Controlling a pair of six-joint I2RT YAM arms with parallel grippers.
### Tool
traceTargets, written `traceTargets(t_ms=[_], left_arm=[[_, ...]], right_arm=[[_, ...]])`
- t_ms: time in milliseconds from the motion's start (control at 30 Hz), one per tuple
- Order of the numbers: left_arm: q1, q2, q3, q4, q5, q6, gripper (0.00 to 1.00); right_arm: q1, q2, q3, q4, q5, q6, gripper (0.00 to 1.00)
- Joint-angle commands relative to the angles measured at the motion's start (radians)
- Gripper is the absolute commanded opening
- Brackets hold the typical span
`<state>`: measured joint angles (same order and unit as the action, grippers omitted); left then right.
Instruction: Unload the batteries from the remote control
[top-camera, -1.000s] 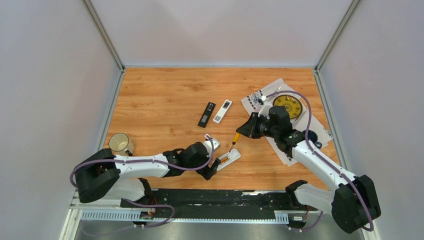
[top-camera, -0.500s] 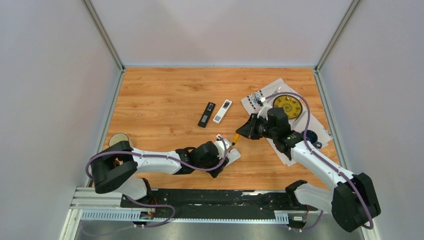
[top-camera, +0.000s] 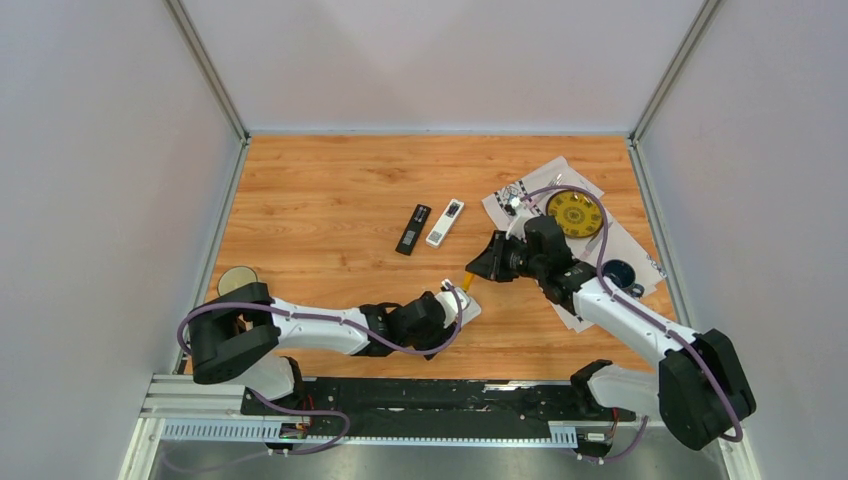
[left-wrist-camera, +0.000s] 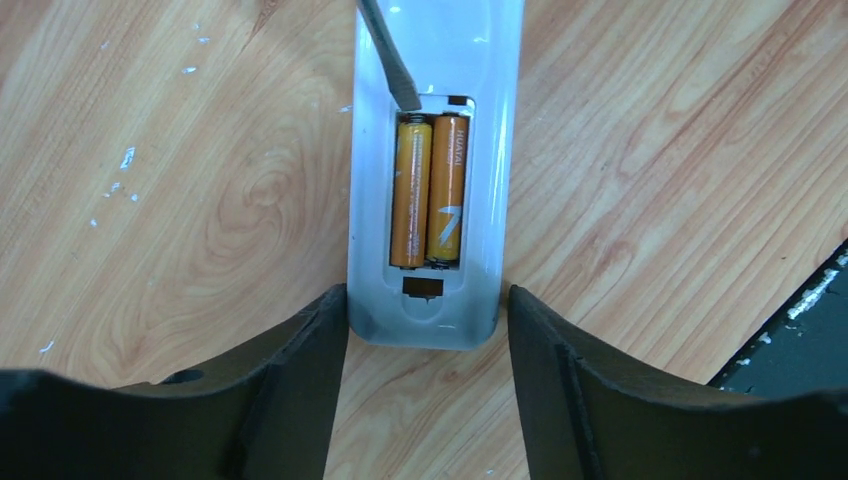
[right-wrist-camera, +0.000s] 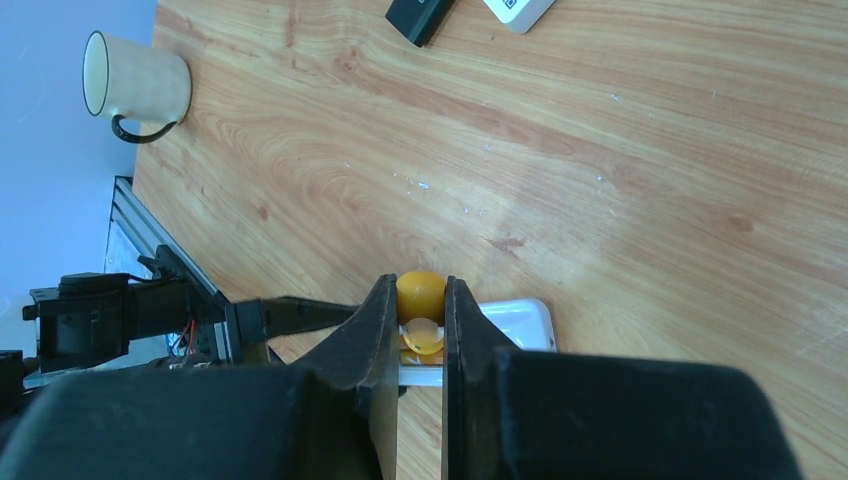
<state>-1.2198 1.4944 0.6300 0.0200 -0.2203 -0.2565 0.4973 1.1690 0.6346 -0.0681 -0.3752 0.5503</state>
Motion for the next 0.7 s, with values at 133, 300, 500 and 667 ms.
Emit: traceTargets(t_ms=[133, 300, 500, 667], left_arm=[[-0.012, 0.015, -0.026, -0.034, 0.010, 0.003, 0.41], [-0.012, -0.002, -0.030, -0.032, 0.016, 0.006, 0.31], [-0.014, -0.016, -0.030, -0.034, 0.018, -0.001, 0.05], [-0.012, -0.008, -0.024, -0.042, 0.022, -0.006, 0.00]], right_arm=[[0.010, 0.011, 0.004, 0.059, 0.038, 0.014, 0.00], [0.029, 0.015, 0.019, 0.056, 0.071, 0.001, 0.00], [0.070, 0.009, 0.022, 0.030, 0.140, -0.029, 0.00], [0.090, 0.003, 0.013, 0.027, 0.163, -0.046, 0.00]])
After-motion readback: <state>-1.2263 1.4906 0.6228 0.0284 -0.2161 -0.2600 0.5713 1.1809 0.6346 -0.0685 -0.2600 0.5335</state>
